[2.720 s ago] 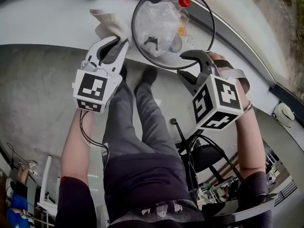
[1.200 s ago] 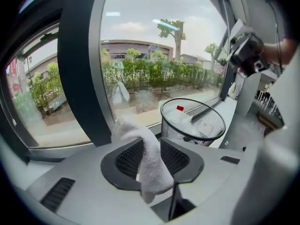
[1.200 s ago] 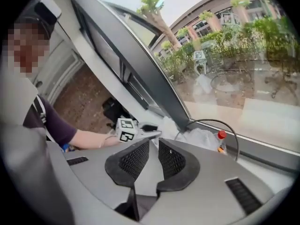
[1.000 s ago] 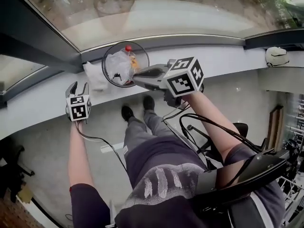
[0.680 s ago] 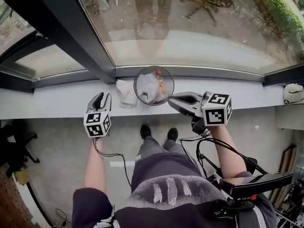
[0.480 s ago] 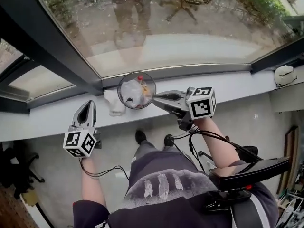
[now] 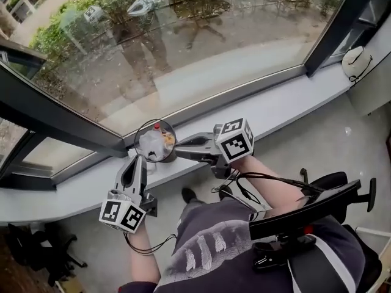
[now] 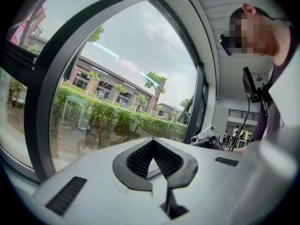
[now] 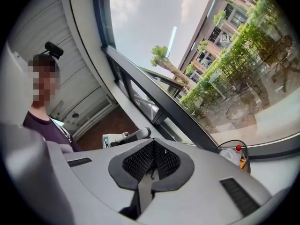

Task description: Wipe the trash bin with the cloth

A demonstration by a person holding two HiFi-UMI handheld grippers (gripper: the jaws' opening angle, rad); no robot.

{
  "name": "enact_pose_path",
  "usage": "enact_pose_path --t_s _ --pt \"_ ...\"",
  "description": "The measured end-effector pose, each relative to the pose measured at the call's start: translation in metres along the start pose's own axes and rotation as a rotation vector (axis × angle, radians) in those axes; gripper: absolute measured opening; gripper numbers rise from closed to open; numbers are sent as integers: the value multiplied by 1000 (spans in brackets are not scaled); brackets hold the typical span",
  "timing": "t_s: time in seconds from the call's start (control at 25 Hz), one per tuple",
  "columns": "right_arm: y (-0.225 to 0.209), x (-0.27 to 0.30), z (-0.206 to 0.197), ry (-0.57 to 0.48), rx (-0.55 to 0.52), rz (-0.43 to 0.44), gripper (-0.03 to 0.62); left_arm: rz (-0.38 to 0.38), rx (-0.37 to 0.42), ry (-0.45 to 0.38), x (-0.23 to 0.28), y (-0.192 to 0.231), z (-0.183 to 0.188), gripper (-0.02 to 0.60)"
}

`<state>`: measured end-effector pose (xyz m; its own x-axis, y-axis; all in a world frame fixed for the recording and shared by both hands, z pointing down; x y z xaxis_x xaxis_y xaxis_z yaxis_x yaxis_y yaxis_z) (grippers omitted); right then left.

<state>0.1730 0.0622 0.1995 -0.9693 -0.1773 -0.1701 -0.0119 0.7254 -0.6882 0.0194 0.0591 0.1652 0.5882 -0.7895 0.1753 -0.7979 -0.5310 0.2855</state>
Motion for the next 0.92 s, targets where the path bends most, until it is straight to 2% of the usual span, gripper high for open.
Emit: enact_pose_path --t_s 0.2,0.48,0.68,0.92 --pt "22 0 -5 -17 23 92 0 -4 -4 28 -14 -52 -2 -2" --pt "52 21 -22 -39 -18 151 0 -29 26 122 -41 -55 -27 -2" --pt "82 54 -32 -50 -94 123 0 -82 102 101 -84 -46 -15 -2" --pt "117 123 -69 -91 -99 33 0 -130 68 116 -174 -2 -9 -2"
Point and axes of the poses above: the fingertips, and each gripper's own axes: x forward along the fingers, y to its left, z out of its top, the point moved 4 cm from there along -x, backward along the fingers, and after that the axes turned 12 degrees about z, right-handed, at the moved point
